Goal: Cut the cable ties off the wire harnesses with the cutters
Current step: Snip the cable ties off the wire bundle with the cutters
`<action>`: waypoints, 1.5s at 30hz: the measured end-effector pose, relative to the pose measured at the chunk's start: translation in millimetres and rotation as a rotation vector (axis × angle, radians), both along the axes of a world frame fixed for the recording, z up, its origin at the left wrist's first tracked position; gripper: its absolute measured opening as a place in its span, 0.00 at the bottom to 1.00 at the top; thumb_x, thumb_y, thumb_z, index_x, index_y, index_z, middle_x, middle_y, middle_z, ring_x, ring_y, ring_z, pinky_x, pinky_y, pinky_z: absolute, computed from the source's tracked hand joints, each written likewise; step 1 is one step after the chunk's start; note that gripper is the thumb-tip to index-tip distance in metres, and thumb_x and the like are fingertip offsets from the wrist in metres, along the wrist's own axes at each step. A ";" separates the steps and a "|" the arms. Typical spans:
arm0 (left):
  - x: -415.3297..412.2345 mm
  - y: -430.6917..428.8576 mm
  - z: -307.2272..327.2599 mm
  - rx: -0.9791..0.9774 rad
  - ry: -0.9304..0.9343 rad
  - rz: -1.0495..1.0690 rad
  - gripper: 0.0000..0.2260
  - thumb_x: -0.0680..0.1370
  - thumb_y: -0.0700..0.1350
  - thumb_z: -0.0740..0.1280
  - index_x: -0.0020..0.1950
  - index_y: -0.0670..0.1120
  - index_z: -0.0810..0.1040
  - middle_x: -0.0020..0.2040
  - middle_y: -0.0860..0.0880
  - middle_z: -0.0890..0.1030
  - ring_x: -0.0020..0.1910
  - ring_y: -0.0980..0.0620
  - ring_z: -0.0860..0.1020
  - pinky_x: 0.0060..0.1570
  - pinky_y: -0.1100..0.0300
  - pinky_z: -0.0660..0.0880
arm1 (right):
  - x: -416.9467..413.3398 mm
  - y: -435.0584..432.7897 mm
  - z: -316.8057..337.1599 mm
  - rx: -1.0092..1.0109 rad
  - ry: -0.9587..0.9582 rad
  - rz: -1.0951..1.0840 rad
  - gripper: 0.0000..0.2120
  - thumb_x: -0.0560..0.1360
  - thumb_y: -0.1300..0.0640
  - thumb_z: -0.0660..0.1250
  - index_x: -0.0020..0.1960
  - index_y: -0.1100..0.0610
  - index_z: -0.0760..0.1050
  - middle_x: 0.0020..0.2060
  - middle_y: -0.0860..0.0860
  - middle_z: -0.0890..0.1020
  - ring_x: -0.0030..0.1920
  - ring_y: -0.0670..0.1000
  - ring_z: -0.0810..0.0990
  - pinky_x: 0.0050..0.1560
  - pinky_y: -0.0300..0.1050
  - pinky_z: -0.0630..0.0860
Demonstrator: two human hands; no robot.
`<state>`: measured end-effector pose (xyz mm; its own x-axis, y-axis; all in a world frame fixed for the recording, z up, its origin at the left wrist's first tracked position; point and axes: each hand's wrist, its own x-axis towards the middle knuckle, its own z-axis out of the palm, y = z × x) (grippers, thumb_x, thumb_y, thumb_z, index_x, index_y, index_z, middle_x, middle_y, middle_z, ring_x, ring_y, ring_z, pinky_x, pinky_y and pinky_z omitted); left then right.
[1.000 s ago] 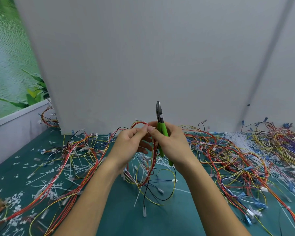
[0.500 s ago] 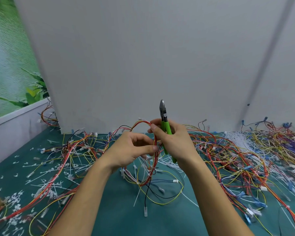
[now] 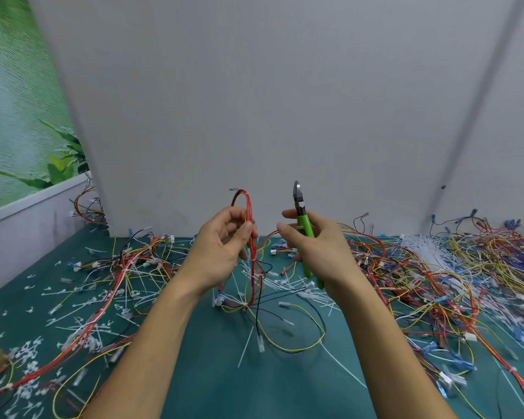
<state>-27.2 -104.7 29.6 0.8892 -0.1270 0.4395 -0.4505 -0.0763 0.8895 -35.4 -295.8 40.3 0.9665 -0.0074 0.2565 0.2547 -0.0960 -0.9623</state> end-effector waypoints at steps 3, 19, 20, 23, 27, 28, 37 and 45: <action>1.3 -2.0 -0.7 -0.107 0.031 -0.014 0.05 0.85 0.40 0.61 0.55 0.47 0.76 0.41 0.53 0.80 0.40 0.55 0.77 0.39 0.59 0.77 | 0.0 -1.4 0.3 0.003 0.010 0.000 0.13 0.76 0.51 0.76 0.60 0.49 0.81 0.49 0.50 0.86 0.42 0.37 0.84 0.35 0.30 0.75; 0.4 -6.9 -1.6 -0.152 -0.024 0.153 0.06 0.74 0.47 0.74 0.50 0.52 0.87 0.42 0.50 0.88 0.41 0.59 0.84 0.39 0.68 0.77 | -0.9 7.6 -1.5 -0.115 -0.021 -0.047 0.13 0.74 0.53 0.78 0.56 0.51 0.80 0.46 0.47 0.85 0.47 0.46 0.86 0.50 0.41 0.80; 1.4 -7.5 -1.6 -0.153 -0.018 0.187 0.05 0.75 0.45 0.74 0.50 0.50 0.87 0.41 0.51 0.88 0.40 0.60 0.83 0.37 0.69 0.76 | -1.8 8.4 -1.1 -0.120 -0.036 -0.063 0.13 0.74 0.53 0.77 0.57 0.50 0.79 0.48 0.45 0.84 0.48 0.47 0.85 0.52 0.43 0.80; 4.6 -6.4 -2.6 -0.152 0.012 0.298 0.05 0.77 0.42 0.74 0.52 0.45 0.87 0.39 0.53 0.87 0.37 0.64 0.83 0.33 0.72 0.73 | -6.1 14.9 0.4 -0.157 -0.102 -0.104 0.13 0.75 0.52 0.77 0.56 0.47 0.77 0.51 0.40 0.80 0.45 0.45 0.83 0.48 0.42 0.79; 6.1 -4.1 -3.0 -0.188 0.071 0.349 0.06 0.77 0.42 0.75 0.52 0.44 0.87 0.39 0.52 0.87 0.34 0.62 0.83 0.30 0.72 0.73 | -11.5 29.1 -1.7 -0.150 -0.118 0.029 0.11 0.75 0.59 0.76 0.53 0.53 0.76 0.40 0.45 0.80 0.36 0.44 0.77 0.41 0.40 0.76; 5.8 -4.3 -2.6 -0.198 0.081 0.353 0.06 0.76 0.41 0.75 0.52 0.43 0.87 0.38 0.51 0.87 0.34 0.61 0.83 0.29 0.71 0.73 | -12.4 32.4 -3.3 -0.149 -0.115 0.060 0.10 0.75 0.61 0.76 0.52 0.54 0.77 0.38 0.45 0.80 0.35 0.43 0.76 0.40 0.38 0.76; 3.6 -6.3 -1.8 -0.236 0.059 0.378 0.05 0.78 0.42 0.73 0.46 0.52 0.86 0.39 0.54 0.87 0.39 0.60 0.85 0.31 0.72 0.74 | -10.5 37.0 -7.6 -0.085 -0.027 0.067 0.18 0.74 0.60 0.76 0.59 0.49 0.72 0.41 0.47 0.87 0.40 0.44 0.85 0.44 0.42 0.78; 7.2 -8.8 -7.6 -0.219 0.087 0.318 0.05 0.77 0.44 0.74 0.53 0.48 0.87 0.44 0.53 0.88 0.45 0.57 0.86 0.40 0.69 0.79 | -11.4 44.7 -13.4 -0.105 0.004 0.040 0.29 0.69 0.55 0.82 0.60 0.51 0.67 0.45 0.50 0.86 0.43 0.50 0.87 0.49 0.43 0.82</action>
